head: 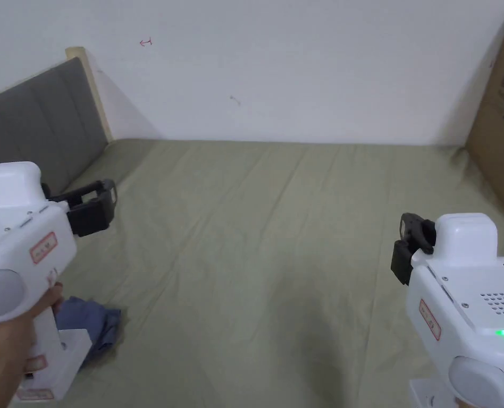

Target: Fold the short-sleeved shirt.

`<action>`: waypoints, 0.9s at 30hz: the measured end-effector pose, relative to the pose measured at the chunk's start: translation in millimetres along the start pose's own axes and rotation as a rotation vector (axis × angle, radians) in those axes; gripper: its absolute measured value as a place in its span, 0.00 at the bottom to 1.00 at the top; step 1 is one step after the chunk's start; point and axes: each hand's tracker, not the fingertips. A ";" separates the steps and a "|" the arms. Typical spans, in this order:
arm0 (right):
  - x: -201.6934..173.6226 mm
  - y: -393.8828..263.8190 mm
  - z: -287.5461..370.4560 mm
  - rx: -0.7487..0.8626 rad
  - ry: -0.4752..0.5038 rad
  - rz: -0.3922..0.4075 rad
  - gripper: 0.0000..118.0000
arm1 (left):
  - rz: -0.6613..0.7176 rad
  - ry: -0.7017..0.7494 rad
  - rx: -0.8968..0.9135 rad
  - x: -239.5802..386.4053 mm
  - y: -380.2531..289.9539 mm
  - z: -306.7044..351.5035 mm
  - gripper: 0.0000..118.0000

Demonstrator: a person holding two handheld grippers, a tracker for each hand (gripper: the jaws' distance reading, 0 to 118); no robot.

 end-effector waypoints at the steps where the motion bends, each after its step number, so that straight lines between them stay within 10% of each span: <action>1: 3.7 3.4 3.8 0.009 -0.008 0.002 0.00 | -0.013 -0.007 0.017 13.7 -0.4 3.1 0.75; 9: 31.0 16.6 26.8 0.085 -0.069 0.011 0.00 | -0.066 -0.070 0.143 95.0 -29.4 8.6 0.70; 12: 39.9 17.4 32.1 0.092 -0.089 0.012 0.00 | -0.042 -0.107 0.152 113.1 -40.3 10.6 0.40; 14: 45.8 18.0 35.4 0.086 -0.089 0.000 0.00 | -0.038 -0.144 0.153 121.7 -46.1 12.6 0.01; 27: 52.3 15.0 41.3 0.089 -0.118 0.006 0.00 | -0.055 -0.164 0.112 140.0 -57.1 14.0 0.00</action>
